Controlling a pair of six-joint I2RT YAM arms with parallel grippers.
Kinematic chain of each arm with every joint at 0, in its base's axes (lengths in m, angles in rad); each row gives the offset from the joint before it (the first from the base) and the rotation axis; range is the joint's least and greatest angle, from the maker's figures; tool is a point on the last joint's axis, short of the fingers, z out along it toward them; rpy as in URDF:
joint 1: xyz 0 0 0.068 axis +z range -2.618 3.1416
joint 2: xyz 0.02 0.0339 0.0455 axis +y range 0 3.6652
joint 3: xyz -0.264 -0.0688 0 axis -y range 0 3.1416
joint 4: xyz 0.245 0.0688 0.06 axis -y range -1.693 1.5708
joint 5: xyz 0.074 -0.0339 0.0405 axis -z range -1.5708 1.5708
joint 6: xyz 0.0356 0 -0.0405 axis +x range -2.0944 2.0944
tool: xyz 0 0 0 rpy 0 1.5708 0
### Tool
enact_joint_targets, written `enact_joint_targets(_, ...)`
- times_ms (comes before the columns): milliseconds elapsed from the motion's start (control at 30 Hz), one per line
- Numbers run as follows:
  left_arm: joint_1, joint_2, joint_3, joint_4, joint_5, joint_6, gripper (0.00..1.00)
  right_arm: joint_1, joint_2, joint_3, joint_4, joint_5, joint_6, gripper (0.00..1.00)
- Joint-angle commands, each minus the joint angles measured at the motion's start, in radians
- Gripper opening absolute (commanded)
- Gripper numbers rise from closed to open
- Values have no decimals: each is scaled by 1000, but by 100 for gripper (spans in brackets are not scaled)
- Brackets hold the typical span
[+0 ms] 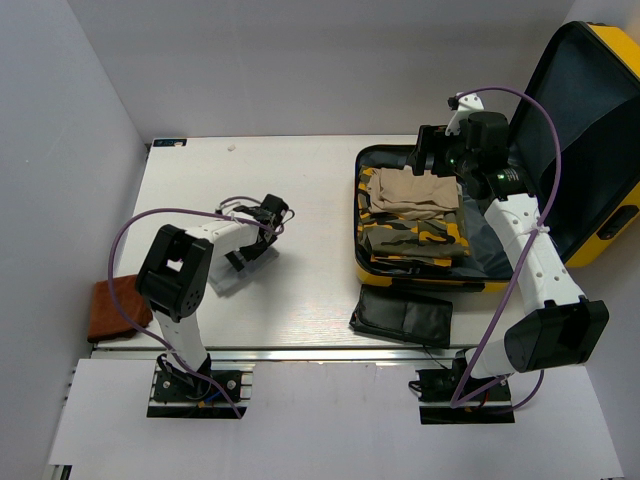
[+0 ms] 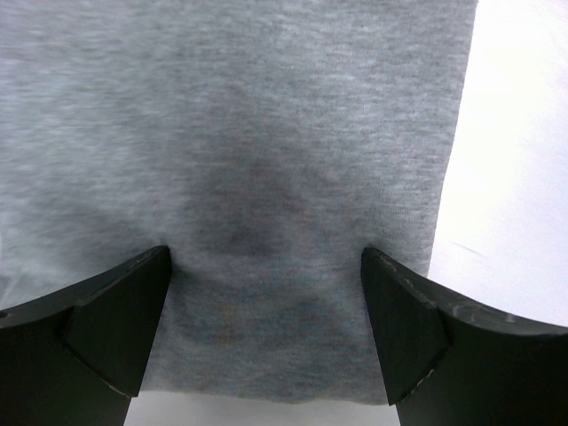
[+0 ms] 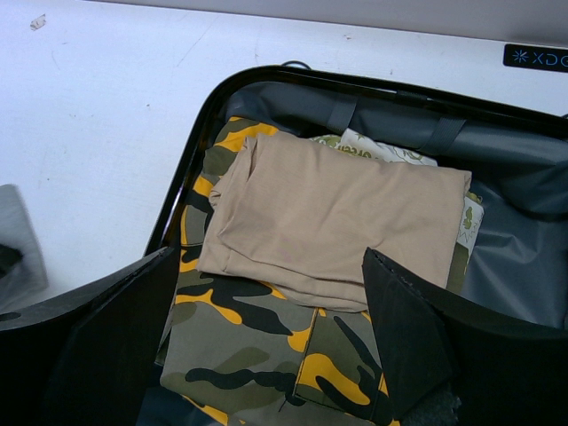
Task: Pack the luggage
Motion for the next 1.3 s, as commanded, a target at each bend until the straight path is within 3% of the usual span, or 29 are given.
enact_joint_targets(0, -39, 85, 0, 262, 330, 232, 98, 0, -23, -8, 9, -12, -5, 89)
enact_joint_targets(100, -62, 108, 41, 398, 454, 328, 98, 8, -13, -7, 8, -73, -8, 89)
enact_joint_targets(200, -113, 100, 161, 376, 458, 408, 98, 43, 29, 16, 0, -110, -11, 89)
enact_joint_targets(367, -123, -56, 209, 216, 375, 410, 98, 204, 153, 137, -52, -120, -56, 89)
enact_joint_targets(433, -99, -155, 186, 94, 334, 352, 98, 270, 200, 170, -57, -92, -51, 89)
enact_joint_targets(533, -76, -247, 166, -139, 137, 220, 98, 348, 311, 236, -64, -20, 2, 89)
enact_joint_targets(633, -42, -335, 74, -207, 119, 137, 98, 407, 461, 358, -113, 49, 16, 89)
enact_joint_targets(800, 15, -400, -181, 25, 284, 137, 98, 476, 823, 732, -254, 78, -20, 89)
enact_joint_targets(900, 27, -374, -209, 178, 336, 172, 98, 485, 961, 861, -304, 81, 13, 89)
enact_joint_targets(1067, 47, -303, -190, 286, 402, 201, 98, 485, 1001, 762, -175, 84, 15, 89)
enact_joint_targets(1167, 47, -259, -179, 306, 401, 211, 98, 488, 1085, 845, -243, 75, 19, 89)
enact_joint_targets(1267, 68, -210, -170, 312, 399, 221, 98, 494, 1109, 802, -248, 66, 41, 87)
